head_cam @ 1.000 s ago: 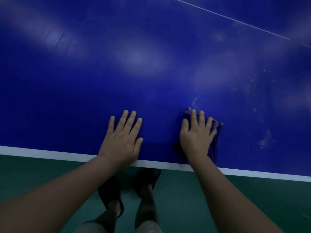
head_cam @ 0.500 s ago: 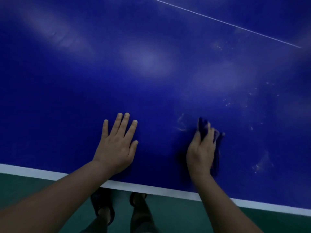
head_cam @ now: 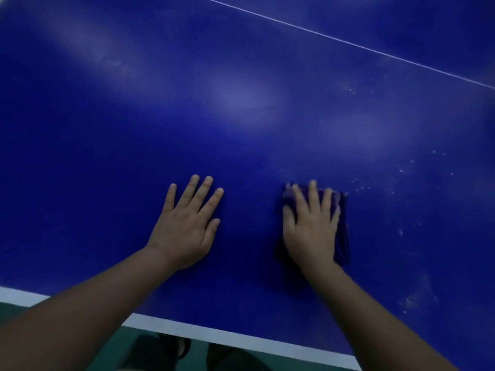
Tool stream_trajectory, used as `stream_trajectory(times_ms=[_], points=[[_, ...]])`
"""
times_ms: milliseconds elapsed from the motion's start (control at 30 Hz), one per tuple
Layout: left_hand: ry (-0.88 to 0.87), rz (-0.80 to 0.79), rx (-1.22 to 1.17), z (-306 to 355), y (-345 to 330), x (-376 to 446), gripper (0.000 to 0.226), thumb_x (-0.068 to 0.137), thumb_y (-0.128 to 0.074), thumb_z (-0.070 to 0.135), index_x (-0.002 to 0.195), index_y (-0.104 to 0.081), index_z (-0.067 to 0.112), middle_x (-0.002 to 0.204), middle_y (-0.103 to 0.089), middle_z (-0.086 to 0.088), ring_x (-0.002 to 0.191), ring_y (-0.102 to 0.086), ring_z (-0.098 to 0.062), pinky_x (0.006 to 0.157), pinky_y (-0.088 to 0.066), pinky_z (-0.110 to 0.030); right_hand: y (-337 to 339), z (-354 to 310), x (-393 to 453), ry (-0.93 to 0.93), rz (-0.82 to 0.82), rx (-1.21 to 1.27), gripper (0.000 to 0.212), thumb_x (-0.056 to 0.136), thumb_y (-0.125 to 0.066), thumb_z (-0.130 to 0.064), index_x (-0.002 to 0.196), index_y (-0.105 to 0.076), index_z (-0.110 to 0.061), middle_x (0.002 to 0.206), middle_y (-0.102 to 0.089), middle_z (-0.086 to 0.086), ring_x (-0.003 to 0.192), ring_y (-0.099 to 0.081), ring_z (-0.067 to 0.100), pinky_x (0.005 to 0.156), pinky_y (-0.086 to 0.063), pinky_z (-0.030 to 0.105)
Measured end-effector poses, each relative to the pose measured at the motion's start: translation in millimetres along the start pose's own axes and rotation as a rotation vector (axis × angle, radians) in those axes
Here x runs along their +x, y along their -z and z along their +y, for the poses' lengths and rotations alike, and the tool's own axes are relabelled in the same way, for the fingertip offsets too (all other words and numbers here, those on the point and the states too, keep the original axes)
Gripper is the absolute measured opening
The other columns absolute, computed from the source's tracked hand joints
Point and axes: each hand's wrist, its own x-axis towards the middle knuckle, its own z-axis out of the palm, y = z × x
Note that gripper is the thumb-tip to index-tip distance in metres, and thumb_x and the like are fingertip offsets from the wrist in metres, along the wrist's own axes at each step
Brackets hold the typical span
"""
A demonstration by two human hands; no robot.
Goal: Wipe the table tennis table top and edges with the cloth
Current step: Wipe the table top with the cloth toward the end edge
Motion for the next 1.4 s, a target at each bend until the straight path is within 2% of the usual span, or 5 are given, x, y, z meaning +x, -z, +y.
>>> stream_trajectory(times_ms=[367, 667, 933, 1200, 1400], points=[[-0.14, 0.024, -0.006, -21.3, 12.8, 42.5, 0.061, 0.1, -0.025, 0.045, 0.155, -0.026, 0.019, 0.165, -0.012, -0.003, 0.153, -0.004, -0.022, 0.12, -0.007, -0.057, -15.1, -44.5, -16.7, 0.361, -0.059, -0.03, 0.056, 0.099, -0.039, -0.044, 0.154, -0.032, -0.037, 0.166, -0.018, -0.006, 0.155, -0.004, 0.022, 0.122, -0.009, 0.05], [-0.189, 0.009, -0.009, -20.2, 25.0, 103.6, 0.064, 0.099, -0.023, 0.046, 0.156, -0.024, 0.018, 0.165, -0.013, -0.001, 0.153, -0.004, -0.022, 0.12, -0.001, -0.057, 17.7, -62.2, 141.9, -0.328, 0.062, 0.122, 0.055, 0.103, -0.036, -0.046, 0.156, -0.026, -0.035, 0.167, -0.012, -0.006, 0.154, -0.001, 0.024, 0.122, -0.001, 0.055], [-0.146, 0.017, -0.02, -27.1, 38.4, 164.5, 0.067, 0.098, -0.017, 0.048, 0.157, -0.018, 0.017, 0.165, -0.007, 0.0, 0.153, 0.002, -0.021, 0.121, 0.002, -0.054, 8.7, -40.4, 72.1, 0.327, -0.06, -0.046, 0.055, 0.098, -0.039, -0.051, 0.152, -0.038, -0.036, 0.164, -0.024, -0.008, 0.154, -0.01, 0.022, 0.121, -0.015, 0.054], [-0.084, 0.028, -0.029, -14.4, 44.3, 199.8, 0.066, 0.098, -0.015, 0.049, 0.157, -0.014, 0.019, 0.166, -0.004, 0.002, 0.152, 0.007, -0.02, 0.12, 0.003, -0.057, 47.1, -18.5, 255.5, -0.198, 0.086, 0.062, 0.058, 0.1, -0.038, -0.046, 0.155, -0.032, -0.028, 0.166, -0.02, -0.002, 0.153, -0.009, 0.027, 0.122, -0.006, 0.055], [-0.05, 0.061, -0.025, -6.5, 48.4, 234.0, 0.067, 0.097, -0.018, 0.048, 0.156, -0.022, 0.016, 0.165, -0.011, 0.001, 0.153, -0.002, -0.021, 0.12, -0.003, -0.059, 26.8, -69.3, 229.6, 0.379, 0.06, -0.056, 0.057, 0.094, -0.04, -0.046, 0.148, -0.045, -0.03, 0.159, -0.036, -0.001, 0.15, -0.025, 0.028, 0.12, -0.016, 0.054]])
